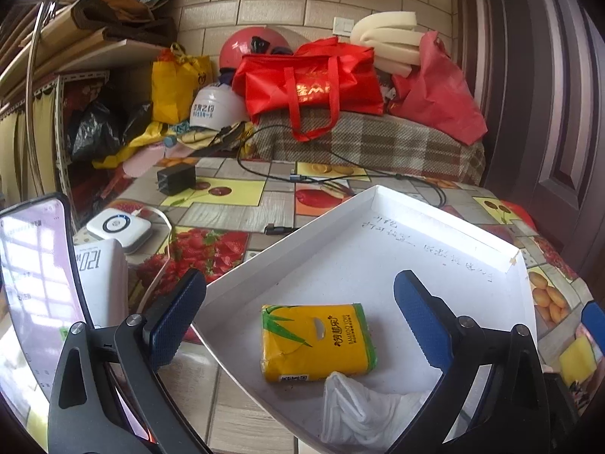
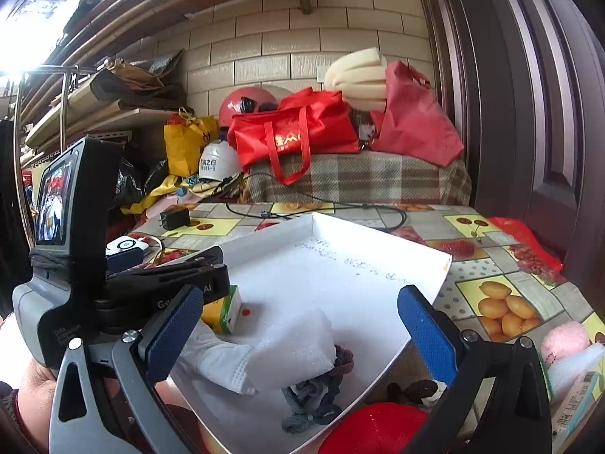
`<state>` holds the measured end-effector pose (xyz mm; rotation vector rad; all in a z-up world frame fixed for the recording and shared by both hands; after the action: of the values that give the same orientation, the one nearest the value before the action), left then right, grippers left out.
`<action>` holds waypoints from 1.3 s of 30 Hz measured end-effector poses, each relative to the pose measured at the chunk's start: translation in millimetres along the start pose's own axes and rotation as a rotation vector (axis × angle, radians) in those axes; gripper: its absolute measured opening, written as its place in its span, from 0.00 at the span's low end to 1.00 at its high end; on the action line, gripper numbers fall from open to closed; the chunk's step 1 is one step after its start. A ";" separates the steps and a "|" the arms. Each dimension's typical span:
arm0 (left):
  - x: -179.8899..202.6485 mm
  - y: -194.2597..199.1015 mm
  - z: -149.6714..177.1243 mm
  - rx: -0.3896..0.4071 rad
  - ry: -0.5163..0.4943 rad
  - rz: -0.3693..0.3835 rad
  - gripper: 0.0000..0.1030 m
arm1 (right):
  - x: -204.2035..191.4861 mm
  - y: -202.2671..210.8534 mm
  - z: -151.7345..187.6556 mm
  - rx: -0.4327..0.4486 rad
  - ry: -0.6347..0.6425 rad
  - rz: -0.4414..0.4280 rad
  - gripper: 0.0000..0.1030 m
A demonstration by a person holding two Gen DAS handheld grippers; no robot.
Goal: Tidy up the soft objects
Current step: 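Lift both open tools out of the box back toward the pile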
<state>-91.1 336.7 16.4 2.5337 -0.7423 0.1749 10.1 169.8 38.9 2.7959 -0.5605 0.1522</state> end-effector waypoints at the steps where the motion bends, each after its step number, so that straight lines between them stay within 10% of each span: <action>1: 1.1 1.7 0.2 0.006 -0.005 0.004 0.98 | 0.9 3.0 -0.5 0.011 0.000 0.007 1.00; 17: 41.3 45.8 23.2 0.023 -0.135 0.180 0.98 | 25.9 76.1 28.5 -0.007 0.103 -0.031 1.00; 31: 143.1 112.0 94.7 -0.184 -0.390 0.637 0.98 | 202.4 142.4 79.3 -0.134 -0.152 0.188 0.99; 39: 191.3 145.4 132.6 -0.214 -0.540 0.700 0.97 | 174.1 104.2 93.7 -0.318 -0.076 -0.005 0.99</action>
<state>-9.6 74.8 10.3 2.0239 -1.7356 -0.3582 133.7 -13.1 3.6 2.5013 -0.5430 -0.0414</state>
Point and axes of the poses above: each gripper's, at about its wrist camera, not at the fingertips, and y roughly against the way its jaws point, x to its right, z to its underside, the point moved 7 cm from there along -y, roughly the way its jaws point, and after that the axes turned 10 degrees about y, right-handed, at the moved point
